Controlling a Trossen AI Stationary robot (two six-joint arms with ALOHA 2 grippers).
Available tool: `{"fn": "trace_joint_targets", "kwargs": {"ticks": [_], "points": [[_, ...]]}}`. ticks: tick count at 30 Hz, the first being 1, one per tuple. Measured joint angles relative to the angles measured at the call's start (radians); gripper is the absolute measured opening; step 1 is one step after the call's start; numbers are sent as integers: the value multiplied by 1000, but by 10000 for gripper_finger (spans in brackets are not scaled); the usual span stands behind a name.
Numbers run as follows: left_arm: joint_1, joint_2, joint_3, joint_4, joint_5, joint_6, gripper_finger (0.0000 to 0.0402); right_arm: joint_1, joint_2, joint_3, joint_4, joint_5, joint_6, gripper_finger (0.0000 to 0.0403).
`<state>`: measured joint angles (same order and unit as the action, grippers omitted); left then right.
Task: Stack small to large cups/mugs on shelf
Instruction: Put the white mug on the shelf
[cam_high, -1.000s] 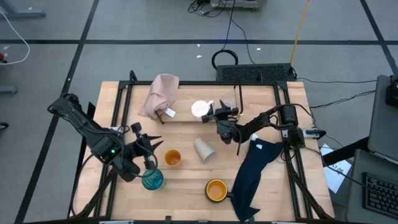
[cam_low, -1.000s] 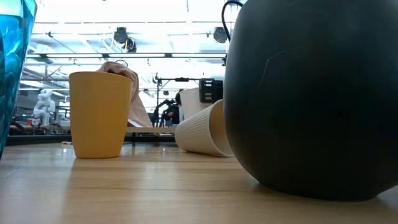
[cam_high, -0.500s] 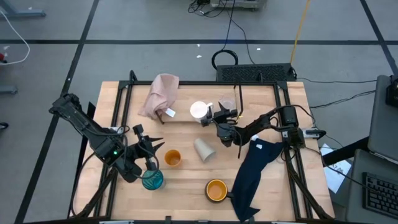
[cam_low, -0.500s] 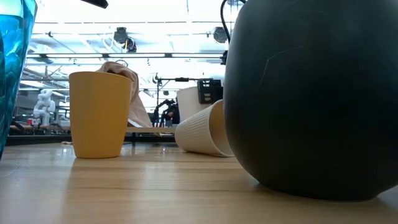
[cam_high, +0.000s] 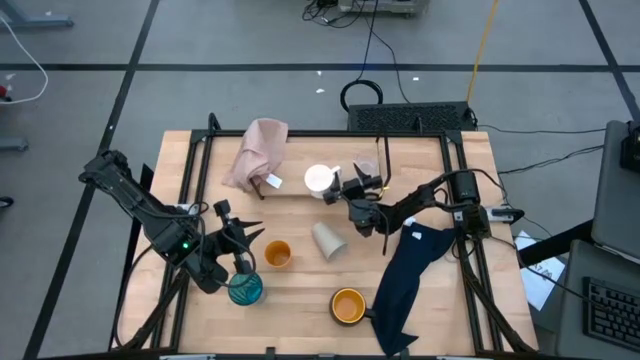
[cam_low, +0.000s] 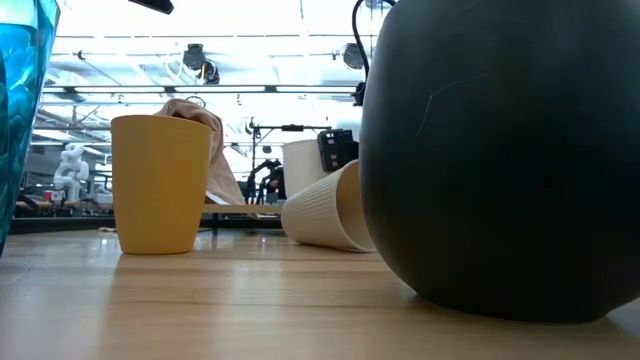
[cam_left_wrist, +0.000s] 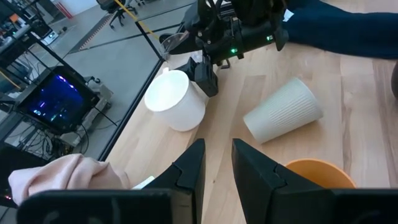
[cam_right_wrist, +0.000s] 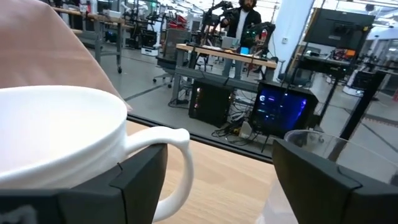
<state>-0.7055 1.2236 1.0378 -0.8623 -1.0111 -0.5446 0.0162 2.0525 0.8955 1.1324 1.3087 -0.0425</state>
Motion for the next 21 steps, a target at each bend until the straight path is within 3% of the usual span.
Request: {"fn": "trace_joint_targets", "kwargs": {"ticks": [21], "points": [[0, 0, 0, -2, -6, -8, 81, 19, -97, -102, 0, -3, 36, 284]]}}
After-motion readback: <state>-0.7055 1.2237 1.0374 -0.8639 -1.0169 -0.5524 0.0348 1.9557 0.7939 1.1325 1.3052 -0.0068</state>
